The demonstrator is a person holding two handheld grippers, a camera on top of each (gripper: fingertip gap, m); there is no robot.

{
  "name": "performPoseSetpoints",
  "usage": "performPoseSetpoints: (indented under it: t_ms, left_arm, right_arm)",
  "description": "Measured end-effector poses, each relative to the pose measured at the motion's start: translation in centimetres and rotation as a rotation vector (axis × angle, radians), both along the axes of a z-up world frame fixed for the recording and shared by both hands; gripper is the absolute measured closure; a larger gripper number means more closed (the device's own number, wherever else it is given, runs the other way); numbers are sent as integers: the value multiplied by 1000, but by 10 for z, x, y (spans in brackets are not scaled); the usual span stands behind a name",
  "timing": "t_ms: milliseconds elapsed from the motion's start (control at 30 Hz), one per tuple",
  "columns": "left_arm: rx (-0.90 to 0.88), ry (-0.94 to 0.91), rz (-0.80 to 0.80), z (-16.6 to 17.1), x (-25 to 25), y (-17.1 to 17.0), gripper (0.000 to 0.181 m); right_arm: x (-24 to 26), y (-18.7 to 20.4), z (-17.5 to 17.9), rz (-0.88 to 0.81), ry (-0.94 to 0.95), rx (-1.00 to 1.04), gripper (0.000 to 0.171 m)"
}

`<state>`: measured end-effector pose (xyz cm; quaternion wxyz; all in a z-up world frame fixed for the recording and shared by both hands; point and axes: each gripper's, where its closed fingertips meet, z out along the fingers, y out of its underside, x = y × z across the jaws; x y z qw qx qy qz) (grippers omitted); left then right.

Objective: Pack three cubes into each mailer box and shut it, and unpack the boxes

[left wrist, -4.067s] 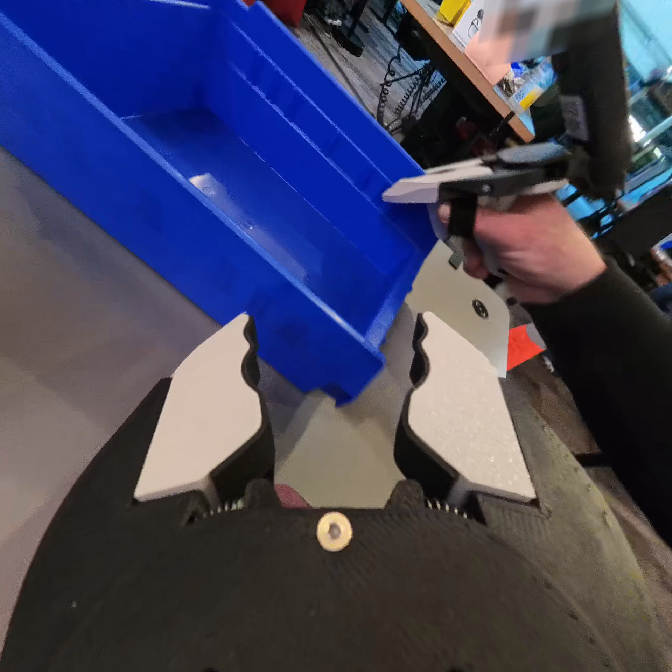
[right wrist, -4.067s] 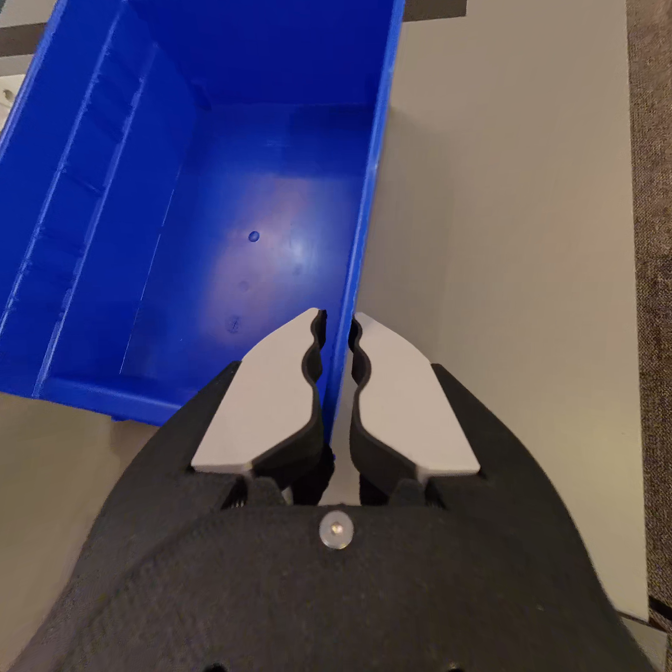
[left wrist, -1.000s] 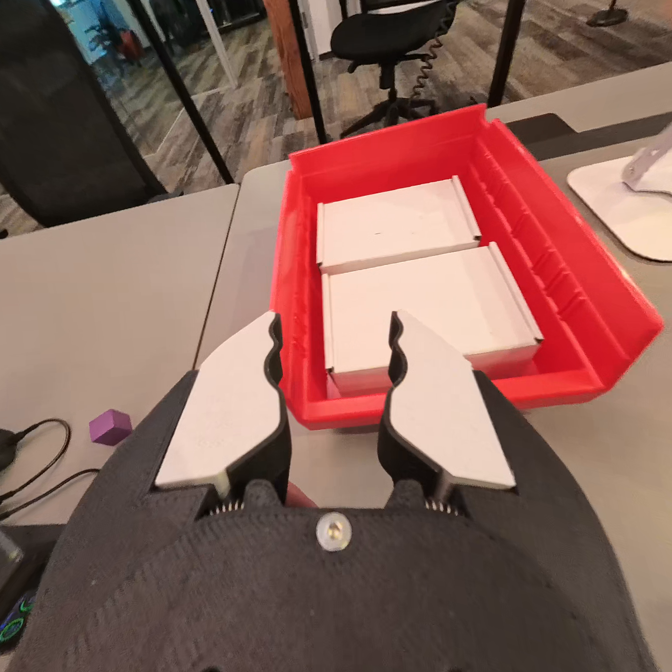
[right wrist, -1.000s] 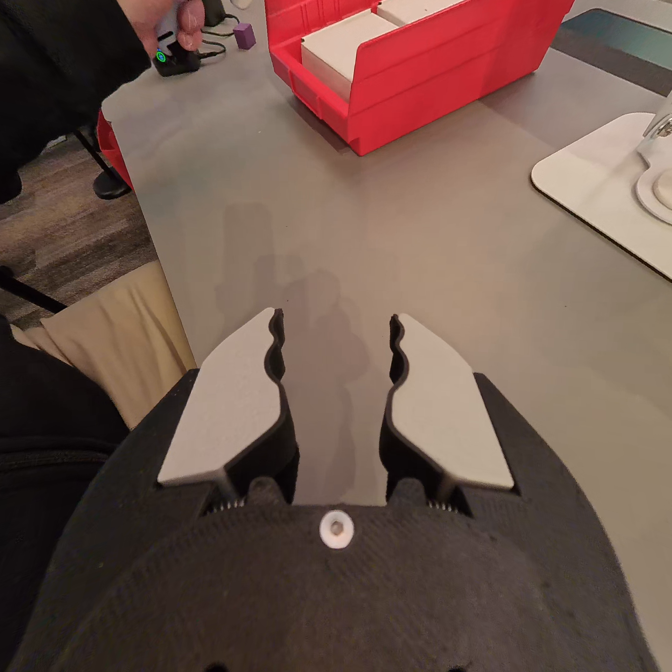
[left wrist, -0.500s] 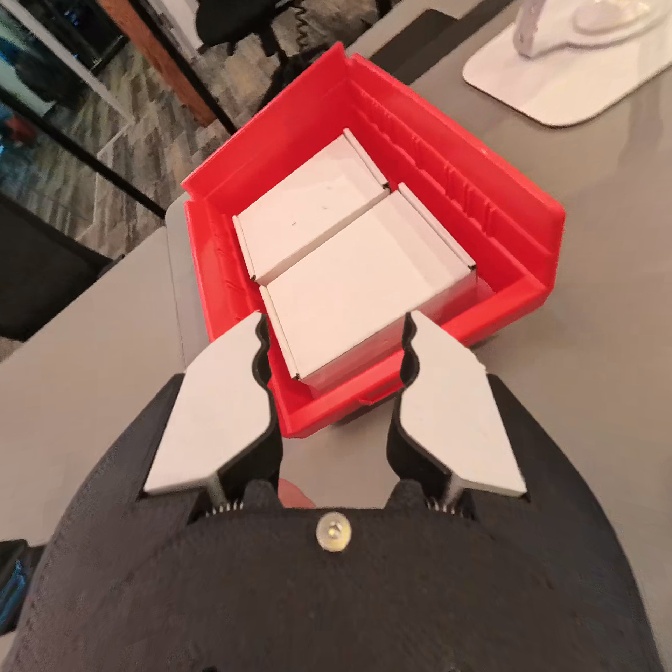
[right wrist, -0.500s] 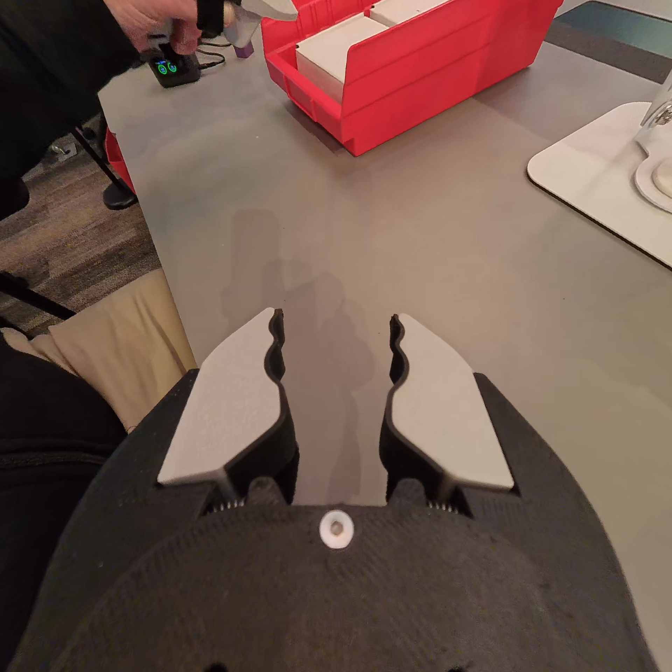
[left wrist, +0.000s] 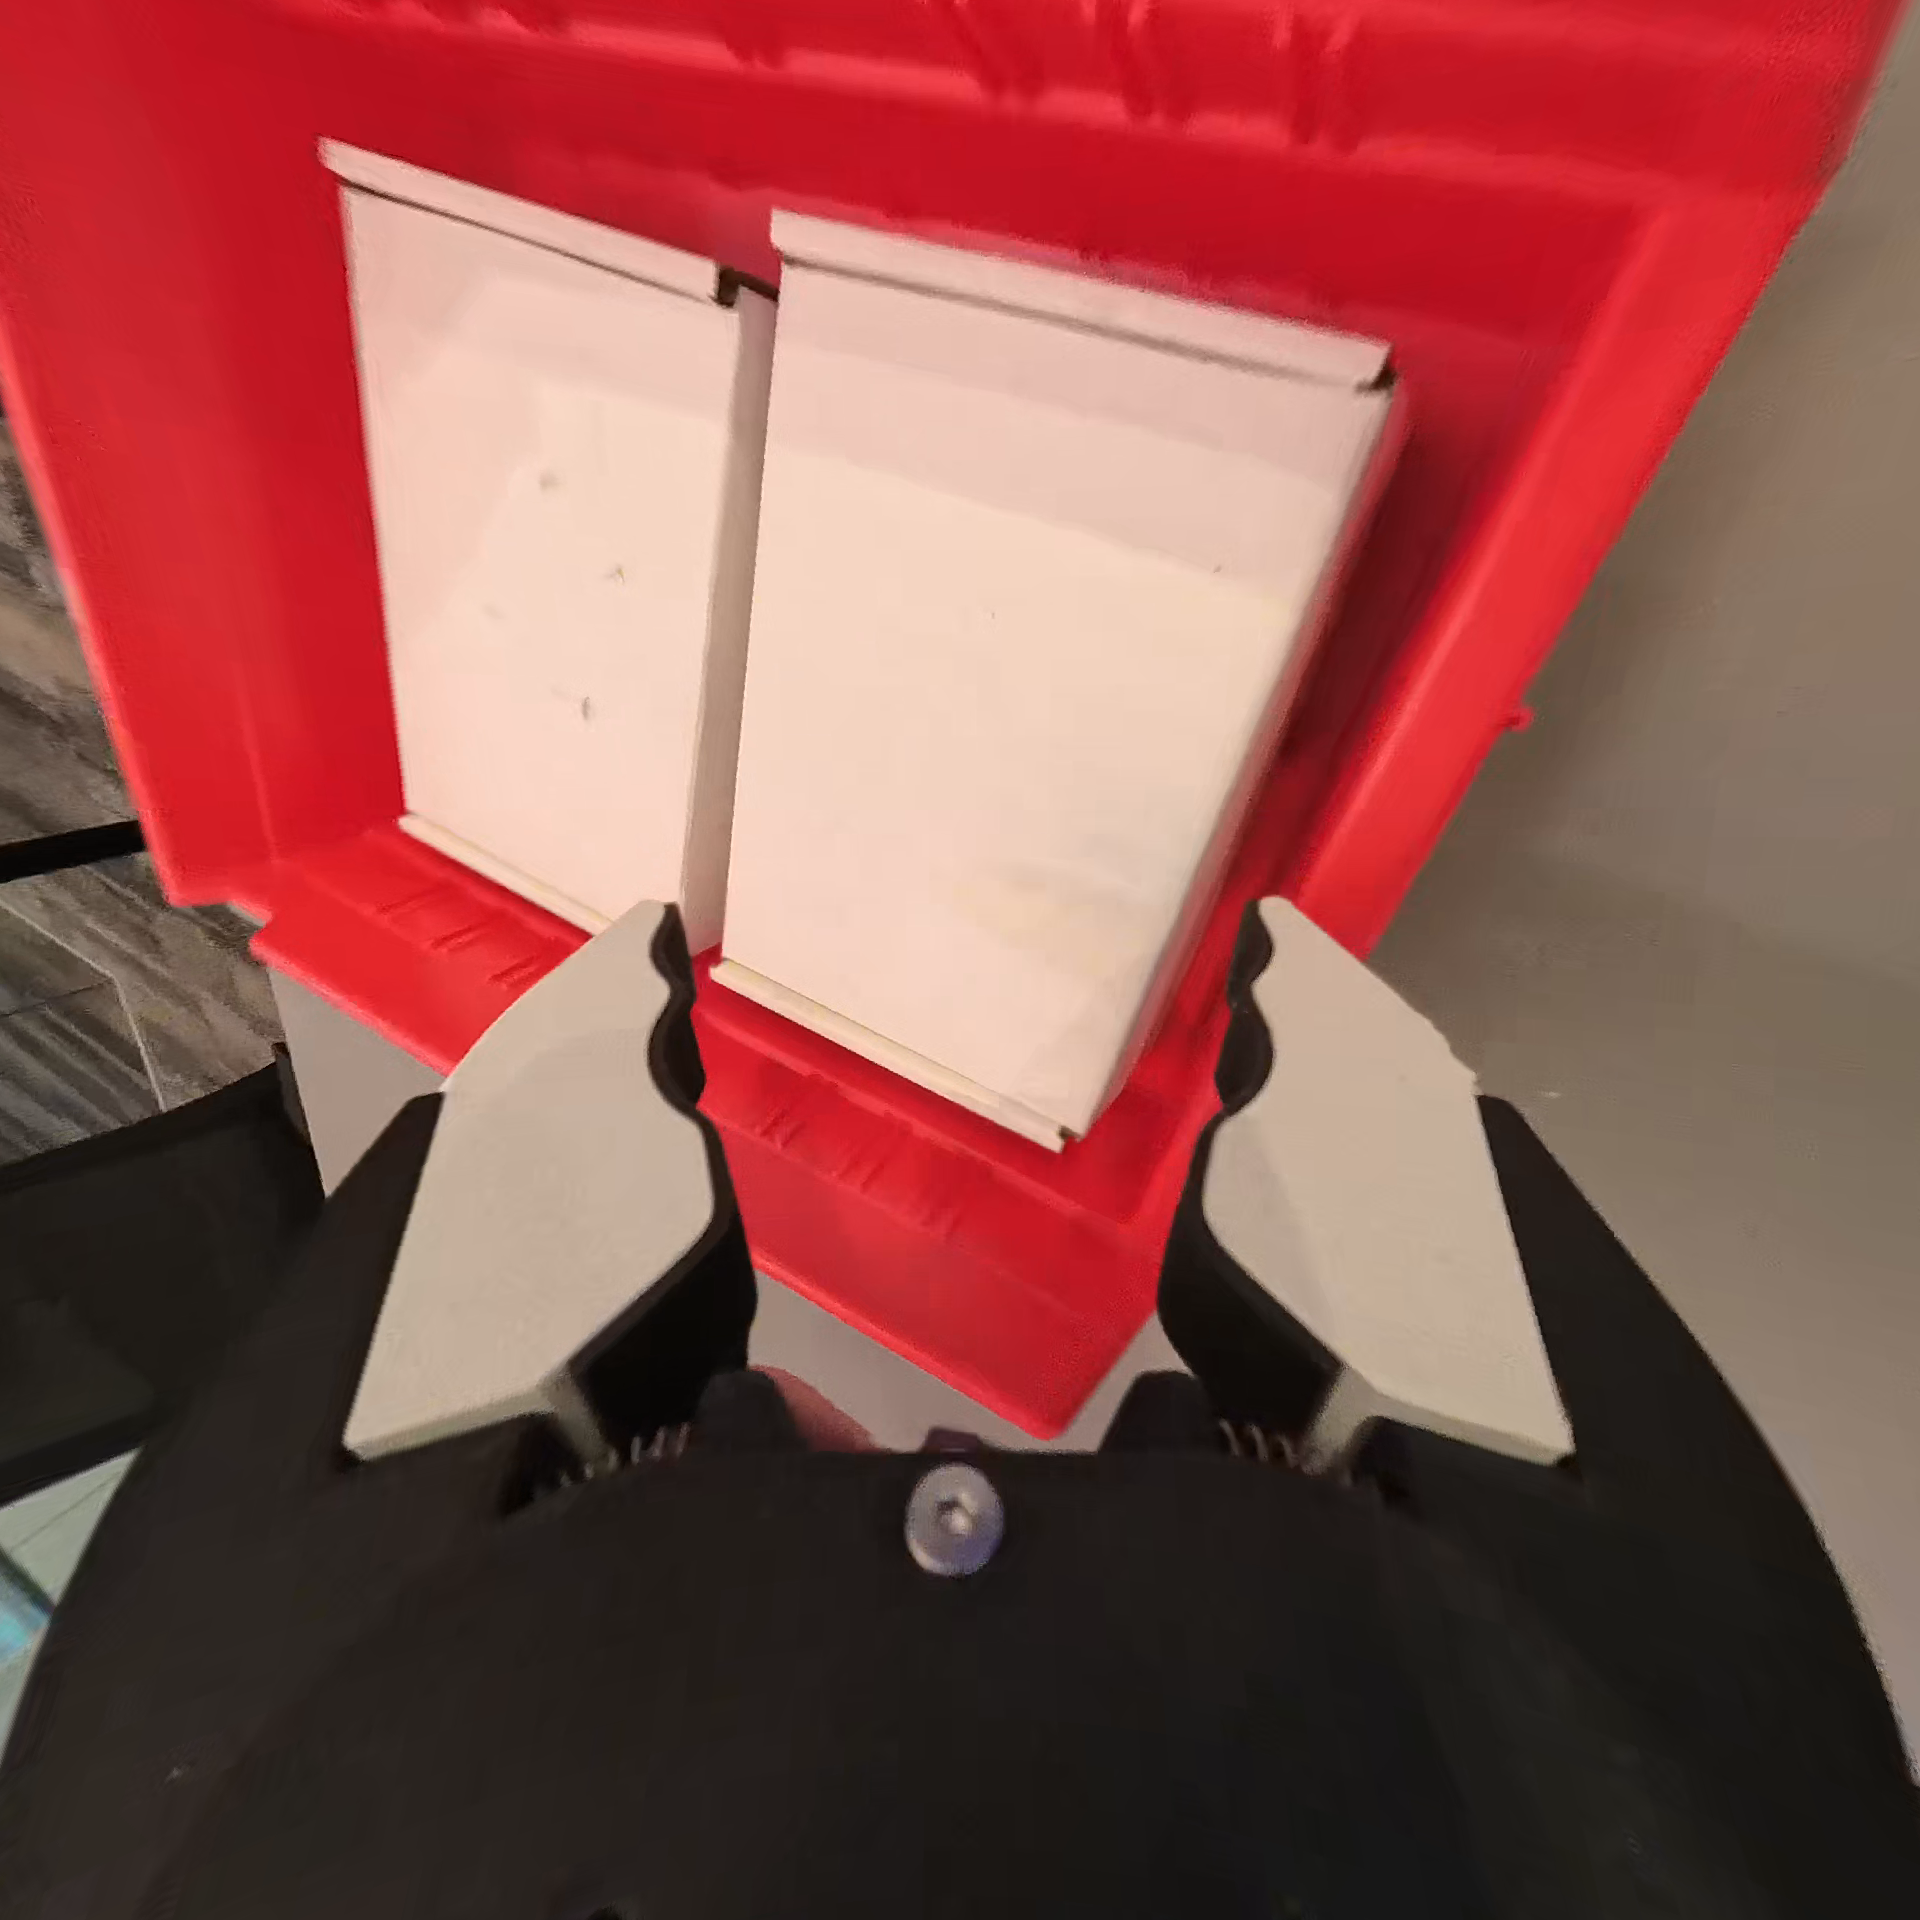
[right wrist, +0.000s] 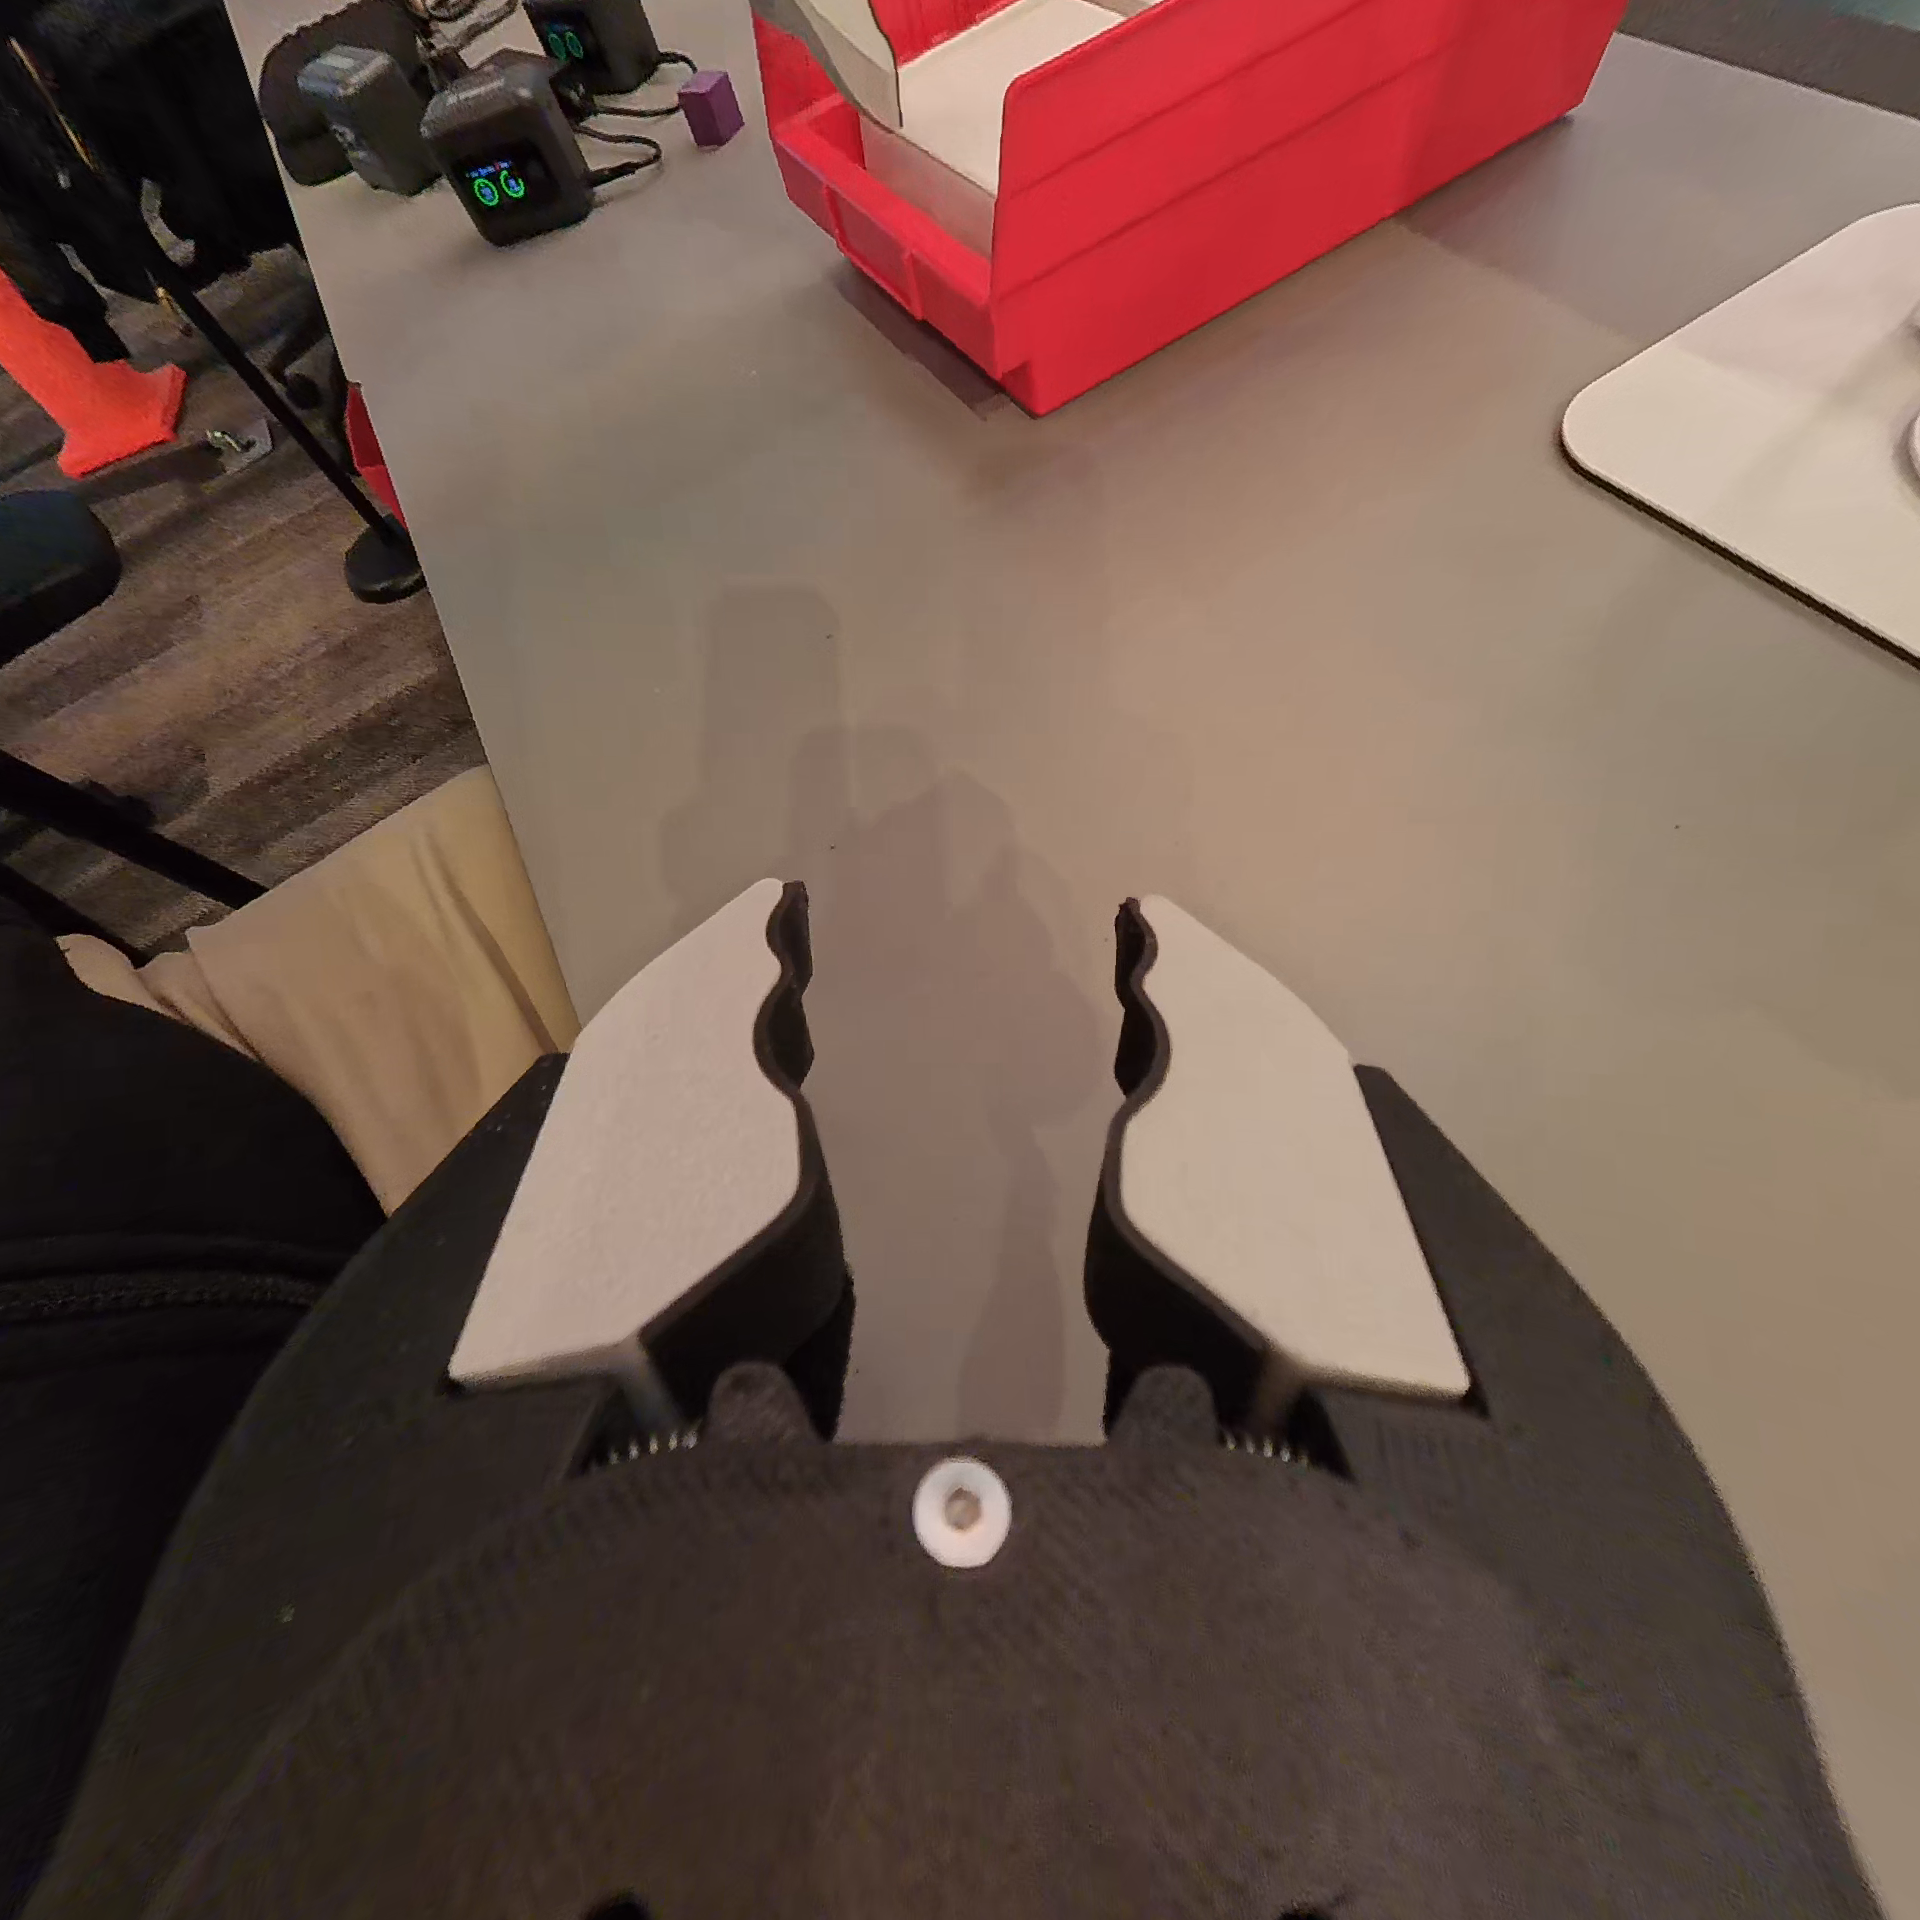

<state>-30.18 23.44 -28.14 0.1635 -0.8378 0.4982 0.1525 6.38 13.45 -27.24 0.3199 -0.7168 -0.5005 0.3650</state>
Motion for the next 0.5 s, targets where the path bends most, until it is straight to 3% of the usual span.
performPoseSetpoints:
  t_ms: [267,500]
  left_arm:
    - [-262,24,-63,-42,-7,9,77]
    - [-307,84,-77,-48,-11,17,61]
  right_arm:
    - [2,5,-5,-15,3,-43,115]
    - [2,6,-5,-11,12,-65,114]
